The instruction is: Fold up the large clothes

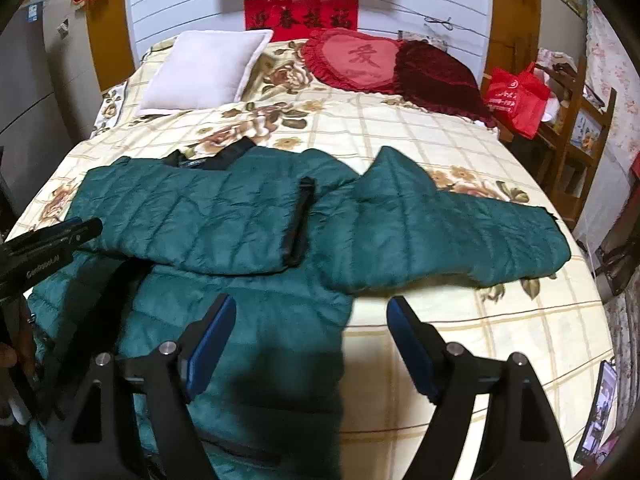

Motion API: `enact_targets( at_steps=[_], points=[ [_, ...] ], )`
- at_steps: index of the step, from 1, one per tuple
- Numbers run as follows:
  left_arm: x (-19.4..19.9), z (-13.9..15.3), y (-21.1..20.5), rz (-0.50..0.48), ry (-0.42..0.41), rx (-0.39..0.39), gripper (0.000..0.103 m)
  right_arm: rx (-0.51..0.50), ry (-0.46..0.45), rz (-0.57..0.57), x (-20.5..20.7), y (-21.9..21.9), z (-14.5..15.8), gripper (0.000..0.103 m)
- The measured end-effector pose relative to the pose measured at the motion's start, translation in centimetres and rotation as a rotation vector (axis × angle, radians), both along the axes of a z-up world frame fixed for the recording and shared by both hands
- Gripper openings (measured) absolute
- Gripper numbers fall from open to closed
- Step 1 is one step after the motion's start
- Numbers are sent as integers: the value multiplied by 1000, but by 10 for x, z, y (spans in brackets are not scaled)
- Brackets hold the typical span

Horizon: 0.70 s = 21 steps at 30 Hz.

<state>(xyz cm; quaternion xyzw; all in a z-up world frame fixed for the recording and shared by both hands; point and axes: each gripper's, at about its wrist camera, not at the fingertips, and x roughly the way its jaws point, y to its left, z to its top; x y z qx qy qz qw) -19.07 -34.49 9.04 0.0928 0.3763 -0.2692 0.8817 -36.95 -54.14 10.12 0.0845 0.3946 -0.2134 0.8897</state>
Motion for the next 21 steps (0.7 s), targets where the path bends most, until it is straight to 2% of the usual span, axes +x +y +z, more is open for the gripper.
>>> enact_targets(
  at_steps=[5,13,17,21],
  points=[
    [13,-5,-16,13,-5,21,51,-11,2,-25,-3,-20,3,81],
    [26,-20,-23,28,45,14,51,-28,-14,-87,-12,-62,14,81],
    [32,-33,-30,17,79,49,52,-23,-36,-179,-22,-103,20,82],
    [33,-40,-32,16,83,58,54,7,-17,-312,-27,-162,9,83]
  ],
)
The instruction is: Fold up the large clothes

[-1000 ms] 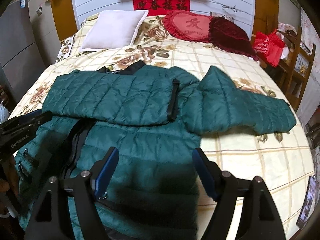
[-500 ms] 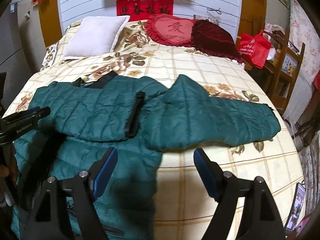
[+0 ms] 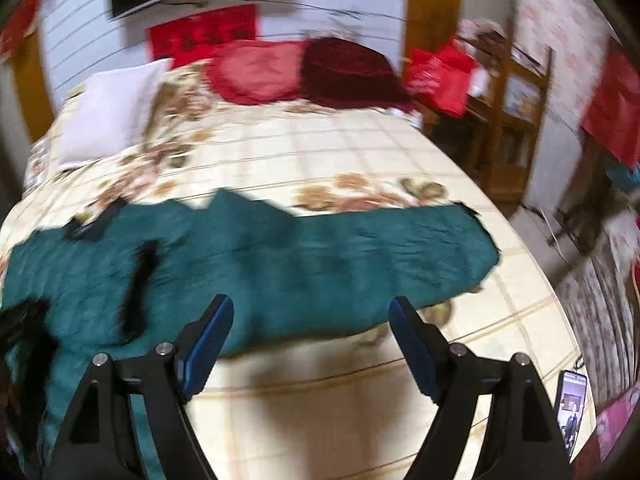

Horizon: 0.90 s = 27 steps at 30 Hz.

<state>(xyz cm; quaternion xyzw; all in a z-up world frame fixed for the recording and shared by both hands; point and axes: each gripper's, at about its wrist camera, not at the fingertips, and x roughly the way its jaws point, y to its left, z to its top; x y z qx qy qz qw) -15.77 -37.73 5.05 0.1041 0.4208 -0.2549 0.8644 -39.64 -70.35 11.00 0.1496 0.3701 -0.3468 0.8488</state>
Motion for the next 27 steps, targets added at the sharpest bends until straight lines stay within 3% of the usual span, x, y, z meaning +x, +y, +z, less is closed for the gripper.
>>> enact_targets(
  at_steps=[5,13,18,22,23,25,26,27],
  points=[
    [-1,-1,2,-6,4,-14,55,55,13,-135,-6,-61,-22,84],
    [-8,11,13,-10,-3,-73,55,205,-81,-373,-31,-145,-64,84],
    [-12,14,16,-12,-36,-54,55,232,-92,-463,-33,-172,-84,84],
    [-13,12,15,-19,-51,-22,55,226,-110,-466,-30,-178,-89,85],
    [-13,11,15,-18,-52,-18,55,215,-109,-458,-30,-177,-88,82],
    [-12,11,18,-16,-51,-17,55,209,-139,-430,-30,-178,-86,41],
    [-12,11,19,-15,-50,-19,55,210,-158,-425,-32,-179,-84,28],
    [-12,11,21,-13,-49,-20,55,218,-194,-415,-35,-179,-81,24]
  ],
)
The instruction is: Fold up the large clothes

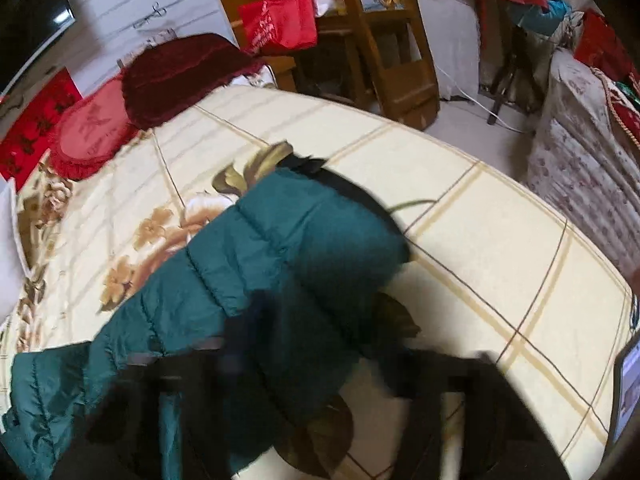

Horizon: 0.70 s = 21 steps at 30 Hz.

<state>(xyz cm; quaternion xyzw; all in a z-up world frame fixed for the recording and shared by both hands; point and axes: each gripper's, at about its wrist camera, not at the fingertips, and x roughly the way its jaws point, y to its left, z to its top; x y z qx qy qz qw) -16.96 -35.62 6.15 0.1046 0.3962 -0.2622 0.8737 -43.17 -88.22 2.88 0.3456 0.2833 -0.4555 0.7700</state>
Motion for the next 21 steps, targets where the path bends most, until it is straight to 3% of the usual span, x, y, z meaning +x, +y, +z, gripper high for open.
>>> enact_targets(
  at_steps=[3,9,15,21],
  points=[
    [0,1,5,5,-3,4,55,-21,-65,37,-7,7,17,15],
    [0,4,22,30,-19,26,55,-118,-160,167,-8,41,75,12],
    [1,6,44,62,-13,32,55,-211,-217,398,21,112,135,11],
    [4,15,75,101,-7,-2,55,-231,-226,657,72,199,164,11]
  ],
)
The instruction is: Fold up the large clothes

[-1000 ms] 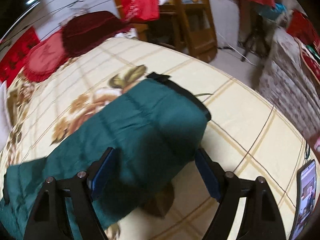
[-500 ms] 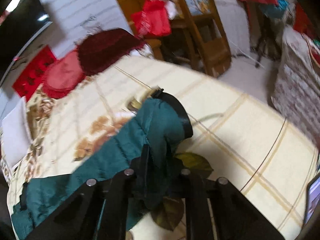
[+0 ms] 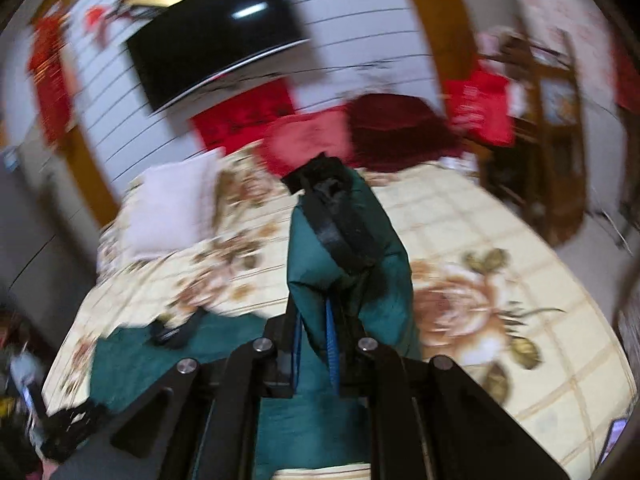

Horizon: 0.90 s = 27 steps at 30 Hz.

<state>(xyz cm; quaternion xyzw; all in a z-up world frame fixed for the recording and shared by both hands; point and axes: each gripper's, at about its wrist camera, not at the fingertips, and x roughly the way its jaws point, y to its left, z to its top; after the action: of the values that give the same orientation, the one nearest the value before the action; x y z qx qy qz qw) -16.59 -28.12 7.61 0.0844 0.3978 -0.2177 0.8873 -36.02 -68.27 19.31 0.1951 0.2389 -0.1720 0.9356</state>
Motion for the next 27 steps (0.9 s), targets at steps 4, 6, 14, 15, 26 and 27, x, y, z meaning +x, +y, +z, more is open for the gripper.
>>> enact_targets(
  at_steps=[4,6,14,15,26,27],
  points=[
    [6,9,26,39,9,-48,55,-6,30,161,45,61,2,11],
    [9,13,38,55,14,-72,55,-3,47,244,72,94,-1,11],
    [20,15,69,101,37,-132,55,27,120,477,159,217,-49,11],
    [21,15,72,109,42,-143,55,35,132,497,168,227,-58,11],
    [32,6,83,138,105,-201,55,136,334,547,209,265,-143,31],
    [32,6,81,133,108,-204,55,147,334,561,207,264,-142,45]
  ],
)
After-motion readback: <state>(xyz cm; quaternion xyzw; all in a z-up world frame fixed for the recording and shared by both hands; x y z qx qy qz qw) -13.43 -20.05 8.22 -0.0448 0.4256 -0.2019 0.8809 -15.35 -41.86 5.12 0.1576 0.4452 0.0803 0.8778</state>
